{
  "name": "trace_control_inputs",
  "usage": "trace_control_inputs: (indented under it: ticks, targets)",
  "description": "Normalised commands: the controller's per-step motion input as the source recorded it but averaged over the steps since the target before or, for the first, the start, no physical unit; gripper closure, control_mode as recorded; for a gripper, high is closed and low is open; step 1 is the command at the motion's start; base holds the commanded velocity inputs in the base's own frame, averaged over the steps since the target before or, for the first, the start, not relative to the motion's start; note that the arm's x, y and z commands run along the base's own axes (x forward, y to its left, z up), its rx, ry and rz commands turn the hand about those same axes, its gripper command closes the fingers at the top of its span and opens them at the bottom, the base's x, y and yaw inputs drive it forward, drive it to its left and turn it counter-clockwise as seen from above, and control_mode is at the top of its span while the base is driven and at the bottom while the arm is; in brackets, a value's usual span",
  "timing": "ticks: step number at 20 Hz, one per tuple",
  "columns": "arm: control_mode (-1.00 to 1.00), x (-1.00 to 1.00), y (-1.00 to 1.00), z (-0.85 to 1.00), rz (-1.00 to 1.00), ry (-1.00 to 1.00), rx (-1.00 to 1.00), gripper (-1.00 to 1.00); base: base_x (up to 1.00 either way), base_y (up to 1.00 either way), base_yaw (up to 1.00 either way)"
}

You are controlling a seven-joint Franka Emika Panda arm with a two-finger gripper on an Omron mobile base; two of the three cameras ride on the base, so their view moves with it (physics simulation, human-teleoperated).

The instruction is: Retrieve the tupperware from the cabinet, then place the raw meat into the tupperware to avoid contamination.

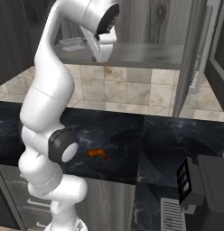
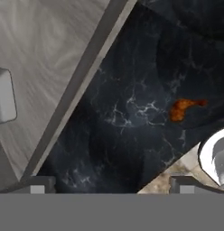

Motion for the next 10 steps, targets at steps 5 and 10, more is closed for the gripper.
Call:
trace_control_inputs:
  ticks: [5,10]
  targets:
    - [-1.00,0.27,0.34,-0.33,-0.27,-0.14,0.02,-1.00,0.00,0.00,0.00]
    - [-1.00,0.06,0.16,-0.47,-0.12,-0.04,0.02,-1.00,0.00,0.00,0.00]
